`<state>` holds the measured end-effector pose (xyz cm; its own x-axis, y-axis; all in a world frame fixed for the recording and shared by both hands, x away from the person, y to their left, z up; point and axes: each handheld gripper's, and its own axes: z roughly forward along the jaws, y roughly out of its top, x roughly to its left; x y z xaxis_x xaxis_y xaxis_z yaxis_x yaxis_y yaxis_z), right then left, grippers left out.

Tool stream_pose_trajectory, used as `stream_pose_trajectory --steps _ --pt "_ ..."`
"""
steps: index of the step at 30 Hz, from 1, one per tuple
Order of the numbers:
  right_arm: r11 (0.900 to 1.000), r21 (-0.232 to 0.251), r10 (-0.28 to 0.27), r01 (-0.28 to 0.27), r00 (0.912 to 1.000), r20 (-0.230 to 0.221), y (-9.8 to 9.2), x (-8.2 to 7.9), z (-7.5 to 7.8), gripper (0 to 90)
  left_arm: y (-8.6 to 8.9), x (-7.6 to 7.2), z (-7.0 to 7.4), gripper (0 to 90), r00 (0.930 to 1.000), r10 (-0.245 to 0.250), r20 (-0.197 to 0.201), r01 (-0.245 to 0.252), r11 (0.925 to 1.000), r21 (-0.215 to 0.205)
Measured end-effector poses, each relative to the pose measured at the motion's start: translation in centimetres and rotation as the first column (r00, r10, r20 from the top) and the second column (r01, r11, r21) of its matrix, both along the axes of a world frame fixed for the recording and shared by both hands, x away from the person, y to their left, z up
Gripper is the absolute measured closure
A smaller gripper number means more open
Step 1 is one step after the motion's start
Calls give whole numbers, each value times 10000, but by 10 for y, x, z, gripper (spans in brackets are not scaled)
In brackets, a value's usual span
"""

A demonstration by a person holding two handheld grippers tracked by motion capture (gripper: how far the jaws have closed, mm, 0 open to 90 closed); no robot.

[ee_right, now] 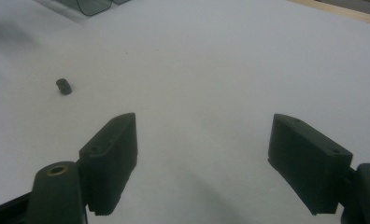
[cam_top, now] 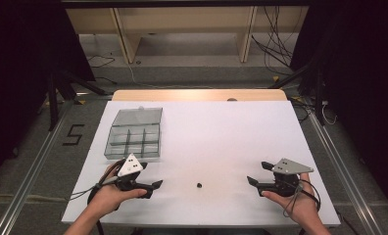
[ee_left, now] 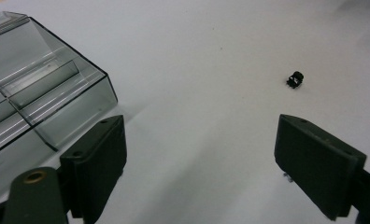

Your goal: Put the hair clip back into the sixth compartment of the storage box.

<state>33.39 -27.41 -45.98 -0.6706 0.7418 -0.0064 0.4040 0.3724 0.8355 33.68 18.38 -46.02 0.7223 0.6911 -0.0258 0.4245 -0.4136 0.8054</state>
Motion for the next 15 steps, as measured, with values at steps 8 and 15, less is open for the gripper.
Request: stream_pose_trajectory --steps 8,15 --pt "9998 94 -154 155 9999 -66 -1 1 0 246 -1 -1 1 167 9999 -87 125 86 10000 27" --pt "9998 96 -184 185 9998 -109 1 3 -1 247 -7 -2 1 172 9994 -303 172 301 9995 84"
